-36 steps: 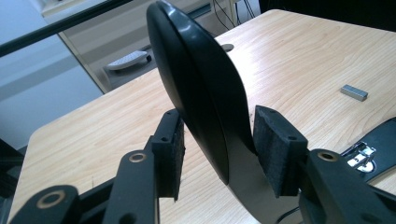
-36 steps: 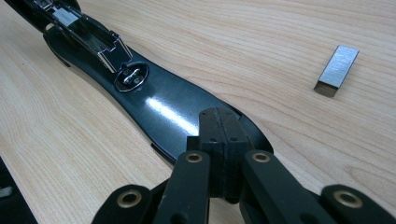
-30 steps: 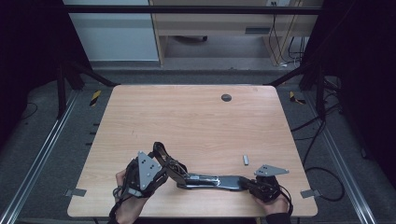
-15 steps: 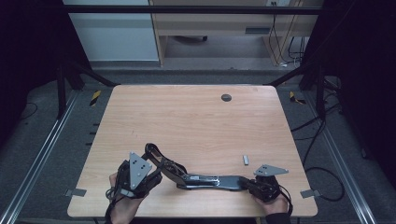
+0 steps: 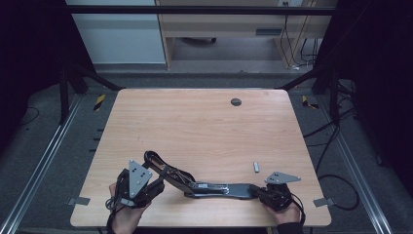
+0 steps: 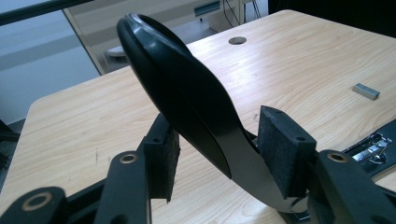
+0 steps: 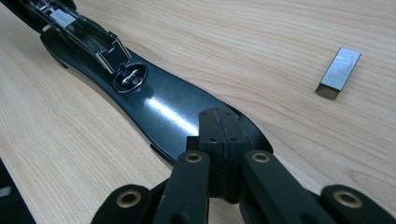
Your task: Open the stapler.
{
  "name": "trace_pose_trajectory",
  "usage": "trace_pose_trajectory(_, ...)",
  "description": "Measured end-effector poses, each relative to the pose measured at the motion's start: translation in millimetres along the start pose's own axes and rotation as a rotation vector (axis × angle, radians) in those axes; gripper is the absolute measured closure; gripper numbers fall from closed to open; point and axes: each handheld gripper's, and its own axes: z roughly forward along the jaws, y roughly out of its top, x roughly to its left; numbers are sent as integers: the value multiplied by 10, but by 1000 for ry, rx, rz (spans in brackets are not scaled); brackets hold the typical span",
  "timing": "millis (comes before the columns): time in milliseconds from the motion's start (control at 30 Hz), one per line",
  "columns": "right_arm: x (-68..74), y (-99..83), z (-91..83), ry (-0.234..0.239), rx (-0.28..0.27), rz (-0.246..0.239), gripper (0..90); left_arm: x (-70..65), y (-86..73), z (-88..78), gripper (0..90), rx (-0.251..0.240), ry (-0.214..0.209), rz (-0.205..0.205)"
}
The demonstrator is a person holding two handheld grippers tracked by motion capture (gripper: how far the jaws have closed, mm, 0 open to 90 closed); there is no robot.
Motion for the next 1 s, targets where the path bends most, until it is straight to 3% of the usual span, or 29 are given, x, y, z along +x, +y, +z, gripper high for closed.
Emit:
trace_pose_trajectory(167,-2,2,-1,1,3,-2,900,87,-68,1,468,5,-14,-48)
trace_pose_trajectory(267,-2,3,-1,1,4,-2,900,106,-84,0,463,7,-14,-53)
trace_pose_trajectory(533,-7,2,0,3,1,3,900,120,-113,-2,439,8,-6,-43)
trace_pose_trajectory(900,-2,34,-69,-20,-28,-5,778,139,-96,-49,408,12,-8,-19)
trace_pose_trajectory(1000,-7,44,-84,-48,-36,-3,724,168,-77,-105,401,-2,-6,-24)
